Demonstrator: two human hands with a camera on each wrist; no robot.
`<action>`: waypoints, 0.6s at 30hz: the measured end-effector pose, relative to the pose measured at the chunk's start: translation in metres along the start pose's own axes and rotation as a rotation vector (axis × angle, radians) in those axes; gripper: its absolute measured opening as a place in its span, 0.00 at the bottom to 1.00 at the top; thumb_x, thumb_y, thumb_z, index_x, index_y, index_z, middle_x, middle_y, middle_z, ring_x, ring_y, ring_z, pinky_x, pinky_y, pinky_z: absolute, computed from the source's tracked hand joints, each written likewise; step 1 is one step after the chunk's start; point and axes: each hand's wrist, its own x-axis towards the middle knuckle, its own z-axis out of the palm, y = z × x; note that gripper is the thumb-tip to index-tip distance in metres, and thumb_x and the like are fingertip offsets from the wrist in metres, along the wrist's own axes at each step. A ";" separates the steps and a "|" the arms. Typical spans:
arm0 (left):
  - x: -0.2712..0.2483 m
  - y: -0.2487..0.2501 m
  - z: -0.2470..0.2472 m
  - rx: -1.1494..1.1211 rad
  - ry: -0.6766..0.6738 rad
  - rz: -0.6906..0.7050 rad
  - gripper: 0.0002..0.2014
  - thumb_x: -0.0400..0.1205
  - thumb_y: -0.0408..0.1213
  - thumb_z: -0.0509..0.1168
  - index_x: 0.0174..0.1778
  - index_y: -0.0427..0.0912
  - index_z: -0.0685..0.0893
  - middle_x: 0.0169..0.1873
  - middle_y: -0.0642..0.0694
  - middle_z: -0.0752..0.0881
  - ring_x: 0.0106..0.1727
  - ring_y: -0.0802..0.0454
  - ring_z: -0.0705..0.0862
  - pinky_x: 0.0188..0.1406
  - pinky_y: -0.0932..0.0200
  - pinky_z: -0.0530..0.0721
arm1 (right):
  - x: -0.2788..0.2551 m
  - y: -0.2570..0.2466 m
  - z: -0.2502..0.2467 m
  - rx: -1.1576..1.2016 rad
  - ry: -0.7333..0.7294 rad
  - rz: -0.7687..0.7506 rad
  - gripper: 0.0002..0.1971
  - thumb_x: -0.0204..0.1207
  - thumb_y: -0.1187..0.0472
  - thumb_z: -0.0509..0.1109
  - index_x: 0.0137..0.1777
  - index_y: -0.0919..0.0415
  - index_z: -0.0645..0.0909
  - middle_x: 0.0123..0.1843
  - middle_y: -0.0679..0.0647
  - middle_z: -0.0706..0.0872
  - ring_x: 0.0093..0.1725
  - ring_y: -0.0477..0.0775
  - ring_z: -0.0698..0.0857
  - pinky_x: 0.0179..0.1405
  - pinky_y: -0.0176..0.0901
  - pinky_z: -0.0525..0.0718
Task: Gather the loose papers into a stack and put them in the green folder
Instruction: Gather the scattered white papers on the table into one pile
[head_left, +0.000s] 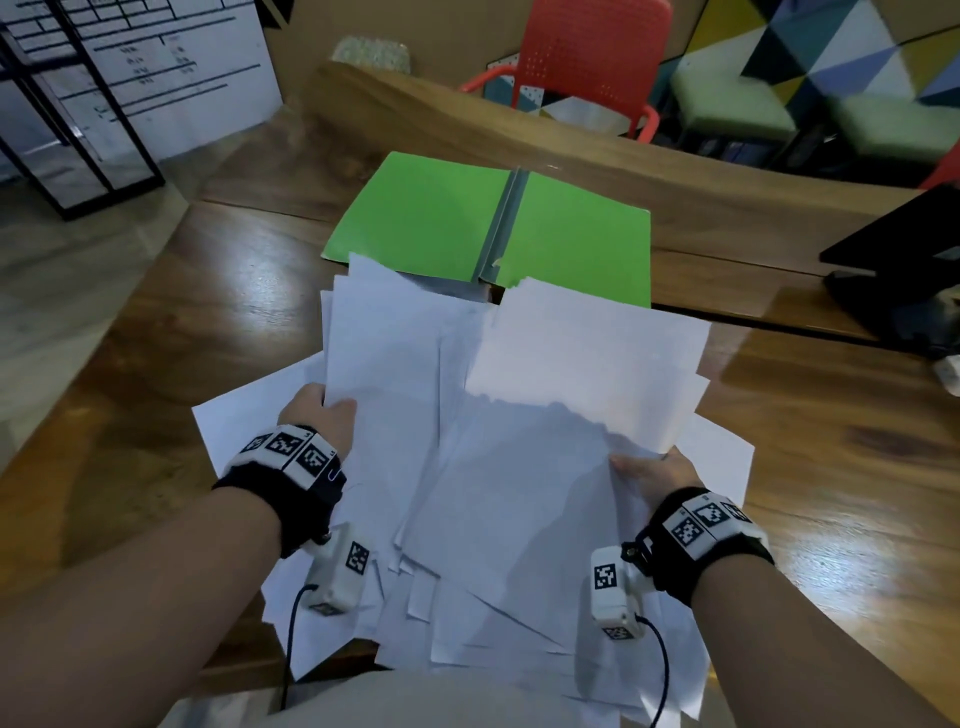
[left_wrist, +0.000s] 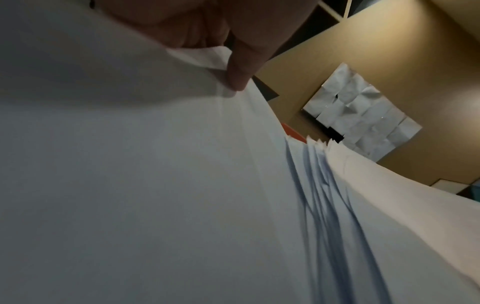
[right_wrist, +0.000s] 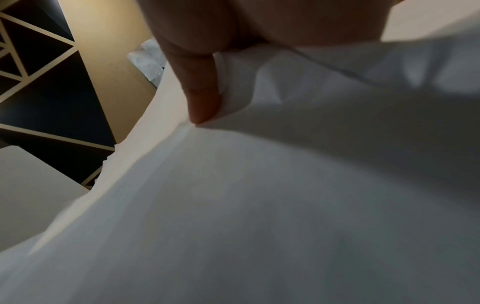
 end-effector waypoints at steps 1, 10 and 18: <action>-0.002 0.001 0.000 -0.035 0.013 0.026 0.12 0.79 0.40 0.58 0.52 0.37 0.77 0.48 0.38 0.82 0.45 0.42 0.77 0.43 0.56 0.70 | 0.002 0.002 0.000 0.013 -0.010 0.004 0.30 0.57 0.64 0.80 0.62 0.66 0.81 0.56 0.65 0.88 0.55 0.68 0.86 0.65 0.64 0.81; 0.004 -0.011 -0.012 0.052 -0.114 -0.038 0.24 0.73 0.33 0.69 0.65 0.37 0.74 0.61 0.35 0.84 0.55 0.38 0.82 0.50 0.55 0.76 | 0.008 0.004 0.005 0.010 -0.036 0.037 0.30 0.58 0.65 0.82 0.62 0.69 0.80 0.55 0.68 0.88 0.56 0.69 0.86 0.65 0.63 0.81; 0.019 -0.018 -0.017 0.159 -0.367 0.018 0.18 0.72 0.35 0.69 0.58 0.39 0.81 0.58 0.37 0.85 0.55 0.38 0.83 0.57 0.50 0.81 | 0.001 -0.006 0.001 -0.114 -0.009 0.039 0.22 0.66 0.66 0.79 0.59 0.70 0.81 0.53 0.65 0.88 0.54 0.67 0.86 0.64 0.61 0.82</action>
